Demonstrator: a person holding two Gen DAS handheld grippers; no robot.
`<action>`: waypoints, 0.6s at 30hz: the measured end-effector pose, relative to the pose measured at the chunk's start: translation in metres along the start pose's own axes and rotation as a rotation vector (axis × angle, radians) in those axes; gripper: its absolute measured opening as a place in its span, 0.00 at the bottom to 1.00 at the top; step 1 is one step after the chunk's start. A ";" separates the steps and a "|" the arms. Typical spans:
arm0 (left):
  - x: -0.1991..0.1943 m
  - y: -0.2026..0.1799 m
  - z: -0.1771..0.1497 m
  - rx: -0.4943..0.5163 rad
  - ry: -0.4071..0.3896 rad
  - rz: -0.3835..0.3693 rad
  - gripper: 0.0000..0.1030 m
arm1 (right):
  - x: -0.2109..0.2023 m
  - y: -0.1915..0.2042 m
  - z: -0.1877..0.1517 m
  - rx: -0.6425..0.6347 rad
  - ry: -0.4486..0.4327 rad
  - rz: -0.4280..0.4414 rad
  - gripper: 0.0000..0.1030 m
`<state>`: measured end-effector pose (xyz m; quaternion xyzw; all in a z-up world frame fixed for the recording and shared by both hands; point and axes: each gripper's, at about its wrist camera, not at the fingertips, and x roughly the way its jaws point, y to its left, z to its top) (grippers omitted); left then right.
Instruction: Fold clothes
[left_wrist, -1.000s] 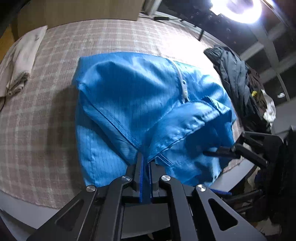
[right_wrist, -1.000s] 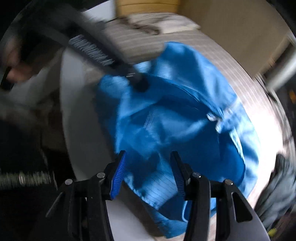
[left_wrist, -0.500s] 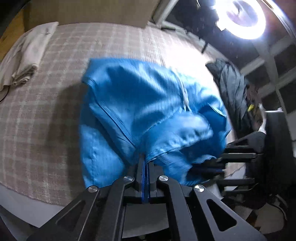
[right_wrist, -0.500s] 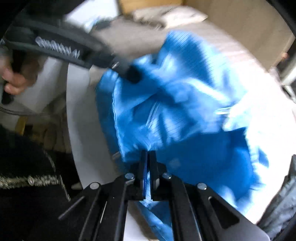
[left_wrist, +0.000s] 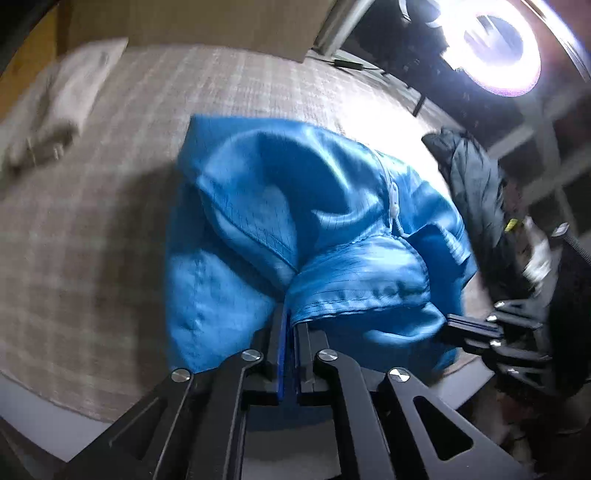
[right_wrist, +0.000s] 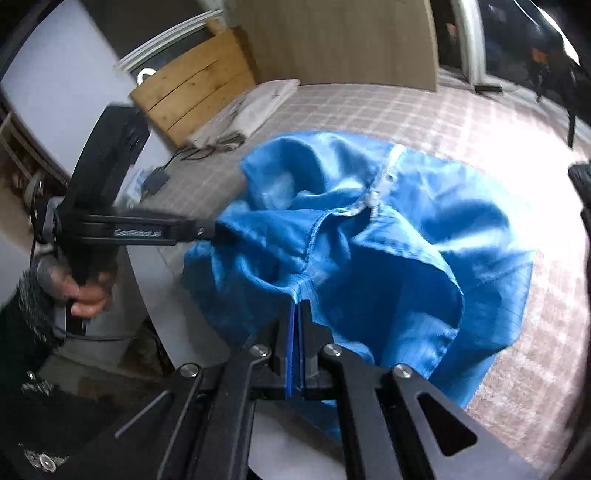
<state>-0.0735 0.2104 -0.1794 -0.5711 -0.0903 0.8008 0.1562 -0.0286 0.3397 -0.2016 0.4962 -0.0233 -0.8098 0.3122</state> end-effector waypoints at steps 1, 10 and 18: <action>-0.001 -0.006 0.003 0.037 -0.003 -0.008 0.12 | 0.006 0.004 0.002 -0.020 0.013 -0.002 0.02; -0.015 0.010 0.004 -0.011 0.006 -0.126 0.29 | -0.015 0.028 0.016 -0.235 0.123 -0.120 0.49; -0.006 0.012 -0.010 -0.046 -0.027 -0.107 0.29 | 0.034 0.049 0.047 -0.512 0.186 -0.221 0.52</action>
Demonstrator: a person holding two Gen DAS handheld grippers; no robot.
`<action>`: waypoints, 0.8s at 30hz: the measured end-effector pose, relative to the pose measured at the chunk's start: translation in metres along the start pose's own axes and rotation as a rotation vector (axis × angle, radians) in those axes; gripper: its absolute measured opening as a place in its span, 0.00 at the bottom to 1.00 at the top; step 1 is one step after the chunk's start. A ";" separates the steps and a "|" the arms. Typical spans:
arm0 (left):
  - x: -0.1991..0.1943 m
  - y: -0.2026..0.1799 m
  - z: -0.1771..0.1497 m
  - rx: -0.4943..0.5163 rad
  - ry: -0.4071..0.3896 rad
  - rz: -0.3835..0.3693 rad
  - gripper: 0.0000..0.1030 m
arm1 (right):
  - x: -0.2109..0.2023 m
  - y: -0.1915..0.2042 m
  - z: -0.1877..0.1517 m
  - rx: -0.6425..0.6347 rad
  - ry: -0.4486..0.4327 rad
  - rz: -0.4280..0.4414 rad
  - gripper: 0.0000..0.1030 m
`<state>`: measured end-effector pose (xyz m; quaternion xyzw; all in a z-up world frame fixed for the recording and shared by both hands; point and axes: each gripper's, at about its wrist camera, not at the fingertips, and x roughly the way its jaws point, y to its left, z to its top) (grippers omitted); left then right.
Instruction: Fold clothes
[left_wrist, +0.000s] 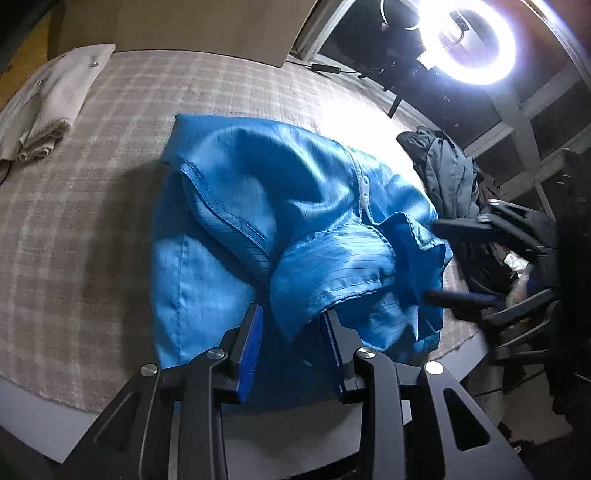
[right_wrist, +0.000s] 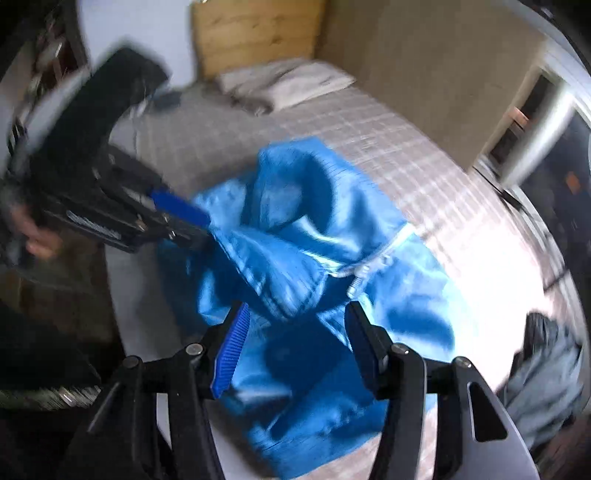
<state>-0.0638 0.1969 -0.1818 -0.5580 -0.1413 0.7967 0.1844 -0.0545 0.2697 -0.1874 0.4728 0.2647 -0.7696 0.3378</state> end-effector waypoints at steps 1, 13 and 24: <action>0.001 -0.001 -0.001 0.009 0.000 0.006 0.29 | 0.004 0.001 0.001 -0.027 0.019 0.011 0.52; 0.011 0.015 0.024 0.009 0.035 -0.085 0.06 | 0.030 0.010 0.023 -0.343 0.023 -0.053 0.49; 0.038 0.025 0.042 0.039 0.104 -0.230 0.11 | 0.030 -0.082 0.055 -0.099 0.071 0.352 0.13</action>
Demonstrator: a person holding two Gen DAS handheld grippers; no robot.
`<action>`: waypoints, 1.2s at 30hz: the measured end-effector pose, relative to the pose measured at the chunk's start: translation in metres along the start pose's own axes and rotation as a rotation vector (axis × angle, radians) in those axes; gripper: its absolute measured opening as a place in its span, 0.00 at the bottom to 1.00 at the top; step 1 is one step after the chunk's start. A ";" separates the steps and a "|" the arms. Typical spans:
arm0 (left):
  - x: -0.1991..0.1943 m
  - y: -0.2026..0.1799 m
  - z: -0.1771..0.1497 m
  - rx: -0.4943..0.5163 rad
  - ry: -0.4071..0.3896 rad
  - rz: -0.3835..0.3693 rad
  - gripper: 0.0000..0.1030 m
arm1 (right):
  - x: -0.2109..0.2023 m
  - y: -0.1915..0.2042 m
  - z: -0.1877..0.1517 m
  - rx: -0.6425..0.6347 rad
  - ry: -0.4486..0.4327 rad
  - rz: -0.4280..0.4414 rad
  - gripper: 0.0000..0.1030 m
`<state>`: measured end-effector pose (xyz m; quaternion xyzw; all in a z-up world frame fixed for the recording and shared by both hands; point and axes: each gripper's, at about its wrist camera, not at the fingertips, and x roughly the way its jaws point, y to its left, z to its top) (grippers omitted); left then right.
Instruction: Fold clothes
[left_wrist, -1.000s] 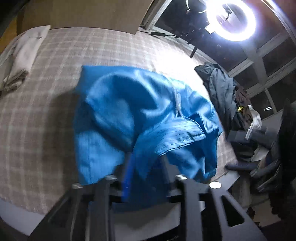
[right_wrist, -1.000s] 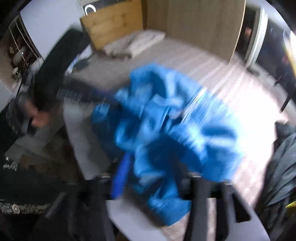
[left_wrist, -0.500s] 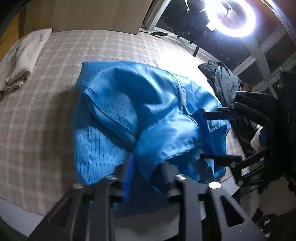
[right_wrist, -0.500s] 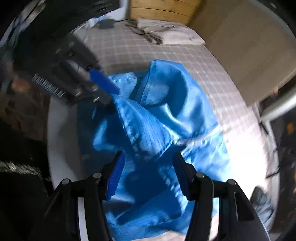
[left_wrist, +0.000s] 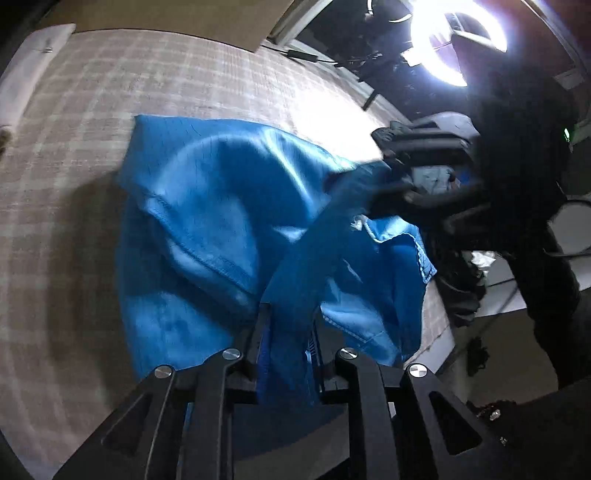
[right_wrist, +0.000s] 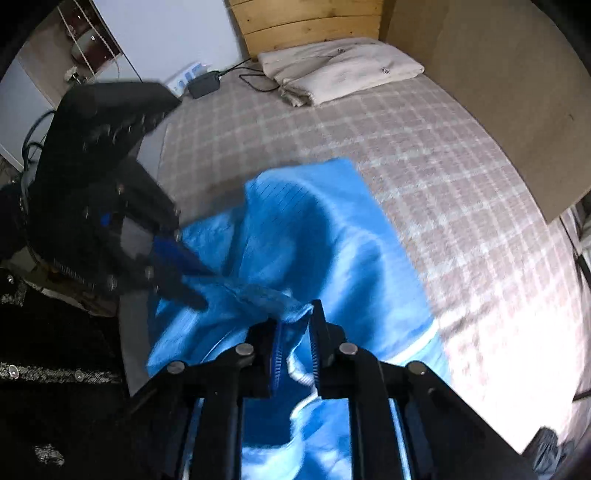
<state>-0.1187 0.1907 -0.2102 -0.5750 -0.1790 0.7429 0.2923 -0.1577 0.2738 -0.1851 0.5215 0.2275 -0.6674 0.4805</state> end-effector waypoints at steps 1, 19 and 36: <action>0.002 0.001 0.001 0.006 0.004 -0.030 0.03 | 0.006 -0.004 0.005 0.010 0.011 0.032 0.13; -0.053 -0.043 -0.043 -0.040 -0.083 0.214 0.26 | 0.013 -0.037 0.011 0.193 -0.036 0.033 0.04; -0.022 -0.054 0.017 0.240 0.129 0.231 0.32 | -0.021 0.064 -0.046 0.392 -0.178 -0.041 0.44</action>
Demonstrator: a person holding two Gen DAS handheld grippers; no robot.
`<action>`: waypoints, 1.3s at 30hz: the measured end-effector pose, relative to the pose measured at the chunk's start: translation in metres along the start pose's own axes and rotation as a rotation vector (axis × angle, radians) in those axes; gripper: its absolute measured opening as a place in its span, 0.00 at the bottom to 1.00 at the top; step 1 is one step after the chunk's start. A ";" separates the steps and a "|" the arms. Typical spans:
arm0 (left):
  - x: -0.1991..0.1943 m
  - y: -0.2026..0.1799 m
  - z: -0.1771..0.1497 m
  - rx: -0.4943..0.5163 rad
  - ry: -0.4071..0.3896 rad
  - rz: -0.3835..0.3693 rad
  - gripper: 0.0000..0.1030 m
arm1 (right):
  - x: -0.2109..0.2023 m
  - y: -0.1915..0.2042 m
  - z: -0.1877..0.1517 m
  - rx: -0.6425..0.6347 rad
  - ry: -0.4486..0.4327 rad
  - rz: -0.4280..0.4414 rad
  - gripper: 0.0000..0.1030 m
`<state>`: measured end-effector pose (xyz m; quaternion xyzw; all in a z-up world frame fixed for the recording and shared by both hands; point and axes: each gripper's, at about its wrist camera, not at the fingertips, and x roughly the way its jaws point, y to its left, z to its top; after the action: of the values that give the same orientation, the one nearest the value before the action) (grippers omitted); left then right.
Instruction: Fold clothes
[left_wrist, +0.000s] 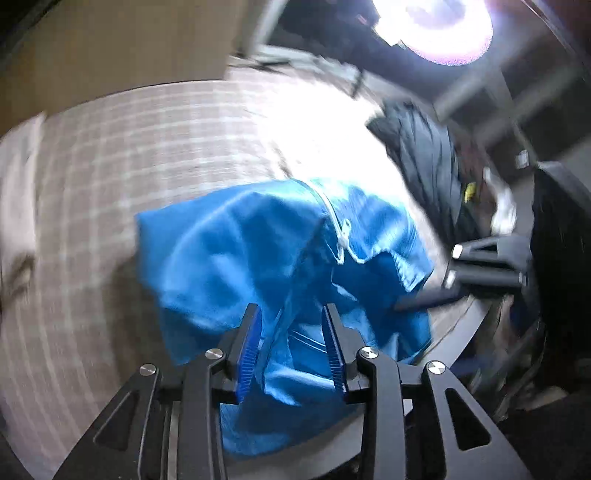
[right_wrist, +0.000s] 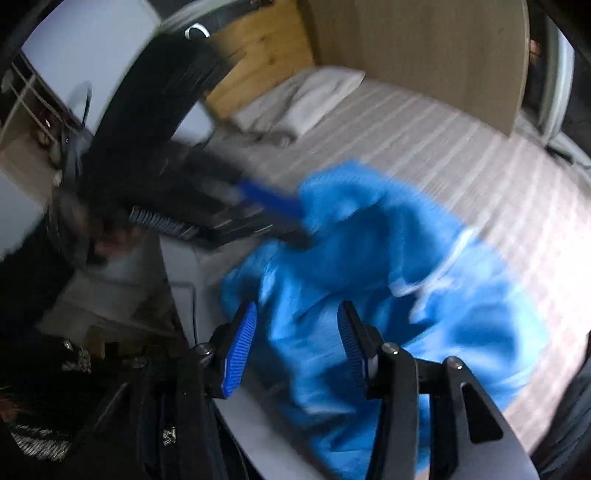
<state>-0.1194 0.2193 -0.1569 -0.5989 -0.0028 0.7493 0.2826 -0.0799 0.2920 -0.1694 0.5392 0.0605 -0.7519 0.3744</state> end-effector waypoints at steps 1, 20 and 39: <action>0.009 -0.002 0.005 0.022 0.029 0.000 0.32 | 0.012 0.000 -0.001 0.025 0.012 -0.003 0.44; 0.041 0.095 -0.024 -0.393 -0.081 -0.685 0.00 | -0.017 0.019 -0.064 0.355 -0.302 -0.182 0.01; 0.003 0.045 -0.003 -0.019 -0.051 -0.177 0.24 | -0.060 -0.023 -0.044 0.379 -0.255 -0.409 0.27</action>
<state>-0.1360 0.1820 -0.1758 -0.5798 -0.0701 0.7362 0.3420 -0.0528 0.3602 -0.1428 0.4774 -0.0212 -0.8712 0.1126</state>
